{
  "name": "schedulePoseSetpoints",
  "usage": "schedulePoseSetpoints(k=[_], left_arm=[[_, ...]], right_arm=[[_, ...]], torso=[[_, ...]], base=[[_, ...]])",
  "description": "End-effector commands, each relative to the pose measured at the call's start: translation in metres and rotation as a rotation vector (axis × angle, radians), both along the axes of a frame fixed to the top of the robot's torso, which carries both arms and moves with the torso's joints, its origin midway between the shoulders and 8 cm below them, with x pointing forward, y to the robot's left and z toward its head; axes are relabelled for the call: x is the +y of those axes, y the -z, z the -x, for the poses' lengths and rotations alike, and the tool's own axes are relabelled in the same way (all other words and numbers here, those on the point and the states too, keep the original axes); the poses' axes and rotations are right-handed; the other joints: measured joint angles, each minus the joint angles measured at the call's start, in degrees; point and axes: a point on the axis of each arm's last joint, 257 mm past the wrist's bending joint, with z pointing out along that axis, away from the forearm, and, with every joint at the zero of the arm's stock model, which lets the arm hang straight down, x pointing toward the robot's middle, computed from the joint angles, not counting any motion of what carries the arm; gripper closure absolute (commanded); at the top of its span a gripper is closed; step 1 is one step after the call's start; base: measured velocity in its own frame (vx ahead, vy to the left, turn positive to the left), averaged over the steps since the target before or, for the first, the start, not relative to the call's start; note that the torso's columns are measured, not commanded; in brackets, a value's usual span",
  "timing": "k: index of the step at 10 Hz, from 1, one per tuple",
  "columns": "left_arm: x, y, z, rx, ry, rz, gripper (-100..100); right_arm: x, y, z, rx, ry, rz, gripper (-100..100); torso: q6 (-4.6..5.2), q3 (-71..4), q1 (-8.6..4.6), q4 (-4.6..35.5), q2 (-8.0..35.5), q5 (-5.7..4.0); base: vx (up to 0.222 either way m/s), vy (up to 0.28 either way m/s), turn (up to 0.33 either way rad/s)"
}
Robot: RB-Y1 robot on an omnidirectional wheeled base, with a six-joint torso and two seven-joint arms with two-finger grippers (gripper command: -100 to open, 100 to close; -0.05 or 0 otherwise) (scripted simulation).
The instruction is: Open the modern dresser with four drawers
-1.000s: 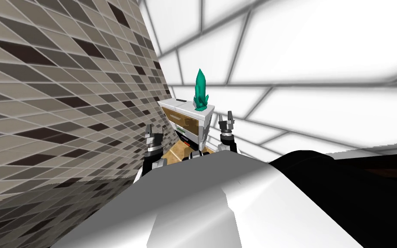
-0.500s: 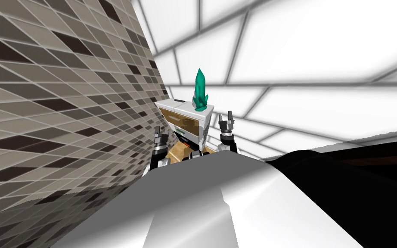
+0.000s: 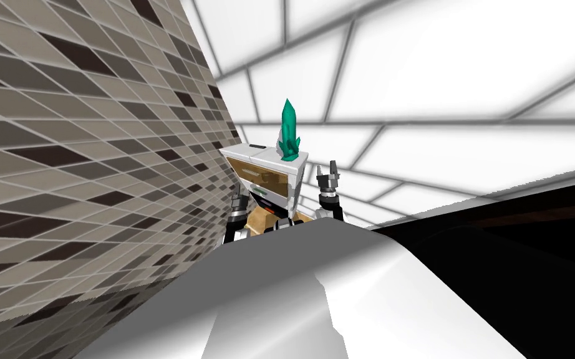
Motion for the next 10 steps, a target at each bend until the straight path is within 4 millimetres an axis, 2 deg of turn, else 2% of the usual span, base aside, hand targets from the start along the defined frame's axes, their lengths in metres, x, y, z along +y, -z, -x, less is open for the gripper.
schedulePoseSetpoints(k=[1, 10], left_arm=[[-0.014, 0.025, -0.006, 0.049, 0.021, -0.013, -100], [-0.061, 0.116, -0.016, 0.228, 0.112, -0.093, -100]], right_arm=[[0.000, 0.000, 0.000, 0.000, 0.000, 0.000, 0], [0.000, 0.000, 0.000, 0.000, 0.000, 0.000, 0]], torso=[[0.00, 0.0, 0.01, 0.0, 0.0, 0.01], [-0.01, 0.0, -0.03, 0.0, 0.0, 0.00]], base=[[0.012, 0.050, -0.102], [0.016, 0.059, -0.124]])
